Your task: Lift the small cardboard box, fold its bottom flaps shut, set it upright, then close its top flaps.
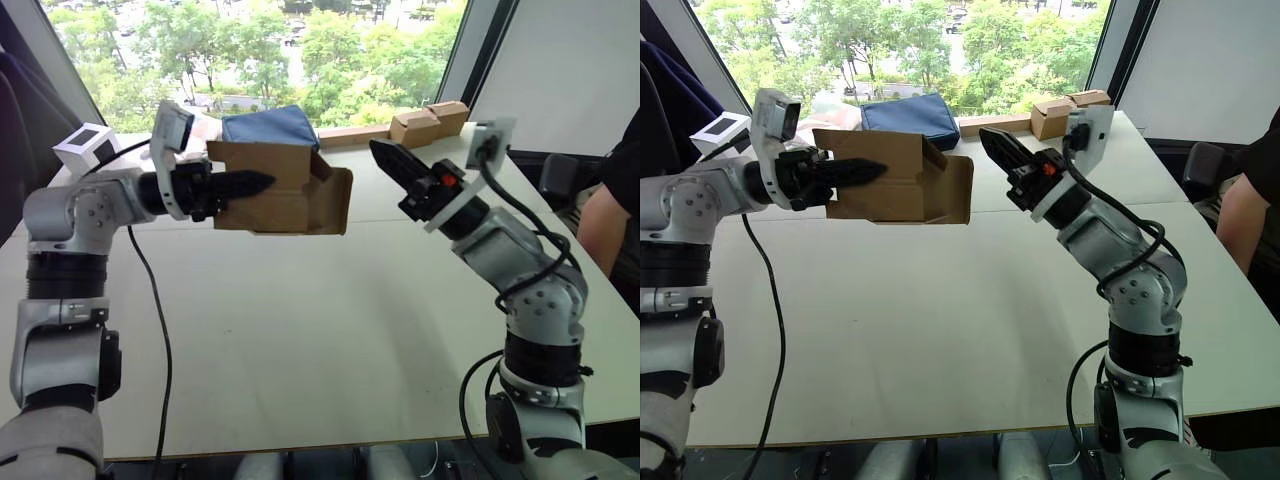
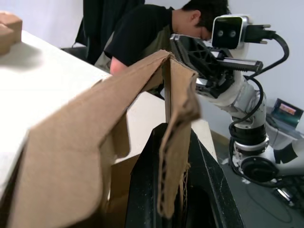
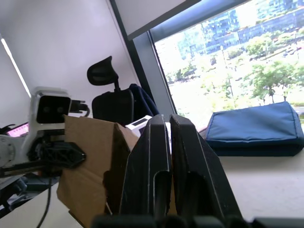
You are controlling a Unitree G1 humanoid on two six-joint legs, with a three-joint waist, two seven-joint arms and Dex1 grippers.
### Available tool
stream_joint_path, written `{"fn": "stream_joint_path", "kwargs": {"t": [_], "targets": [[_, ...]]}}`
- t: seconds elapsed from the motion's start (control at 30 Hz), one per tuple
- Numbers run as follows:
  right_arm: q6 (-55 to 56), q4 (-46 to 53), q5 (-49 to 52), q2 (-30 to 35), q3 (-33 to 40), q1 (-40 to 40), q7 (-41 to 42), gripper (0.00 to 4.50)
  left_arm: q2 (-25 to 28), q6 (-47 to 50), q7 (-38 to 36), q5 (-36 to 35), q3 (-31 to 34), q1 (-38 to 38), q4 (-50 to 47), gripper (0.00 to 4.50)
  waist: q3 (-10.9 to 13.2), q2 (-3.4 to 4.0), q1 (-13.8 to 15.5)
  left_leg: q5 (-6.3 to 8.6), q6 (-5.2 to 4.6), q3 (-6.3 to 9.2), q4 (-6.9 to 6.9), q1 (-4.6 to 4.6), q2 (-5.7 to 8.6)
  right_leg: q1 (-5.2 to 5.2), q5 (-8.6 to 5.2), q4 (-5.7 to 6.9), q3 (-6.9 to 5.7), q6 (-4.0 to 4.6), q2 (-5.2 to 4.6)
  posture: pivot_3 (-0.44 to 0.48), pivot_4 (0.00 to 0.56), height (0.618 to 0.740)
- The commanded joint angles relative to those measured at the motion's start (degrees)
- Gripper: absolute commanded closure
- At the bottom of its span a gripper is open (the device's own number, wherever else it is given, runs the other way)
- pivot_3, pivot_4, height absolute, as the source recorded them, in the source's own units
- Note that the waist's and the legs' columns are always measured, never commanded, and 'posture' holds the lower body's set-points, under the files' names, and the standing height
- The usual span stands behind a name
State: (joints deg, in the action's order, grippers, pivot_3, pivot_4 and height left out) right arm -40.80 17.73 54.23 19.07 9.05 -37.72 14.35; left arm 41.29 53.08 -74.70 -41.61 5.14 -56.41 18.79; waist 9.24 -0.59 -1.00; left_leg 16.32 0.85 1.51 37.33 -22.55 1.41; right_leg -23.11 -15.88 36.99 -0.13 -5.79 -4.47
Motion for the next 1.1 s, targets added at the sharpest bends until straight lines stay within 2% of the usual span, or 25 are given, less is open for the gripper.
{"fn": "stream_joint_path", "kwargs": {"t": [0.03,0.37,1.1], "targets": [[1.5,0.7,-2.8,-0.8,-2.8,-1.3,2.1,4.40,1.0,-1.2,-1.7,0.7,-0.1,-1.7,-0.4,4.50,0.0,0.00,0.0,0.00,0.00,-0.02,0.01,-0.02,0.01,-0.02,0.00,0.01,0.01,0.00,-0.01,0.000,0.150,0.740],[1.3,1.2,-6.3,-3.4,-6.7,-0.6,4.4,4.40,0.5,1.3,-1.7,-0.7,0.3,0.6,-6.4,4.50,0.0,0.00,0.0,0.00,-0.01,-0.01,0.10,-0.04,0.00,-0.06,0.00,0.07,0.04,-0.01,0.00,0.000,0.150,0.740],[0.6,2.0,-6.4,-8.0,-8.8,0.0,7.2,4.40,-2.2,5.2,0.7,-4.2,1.4,0.5,-9.6,4.50,0.0,0.00,-0.1,0.00,-0.01,0.00,0.10,-0.04,0.00,-0.09,0.00,0.08,0.05,-0.01,0.01,0.000,0.150,0.740]]}}
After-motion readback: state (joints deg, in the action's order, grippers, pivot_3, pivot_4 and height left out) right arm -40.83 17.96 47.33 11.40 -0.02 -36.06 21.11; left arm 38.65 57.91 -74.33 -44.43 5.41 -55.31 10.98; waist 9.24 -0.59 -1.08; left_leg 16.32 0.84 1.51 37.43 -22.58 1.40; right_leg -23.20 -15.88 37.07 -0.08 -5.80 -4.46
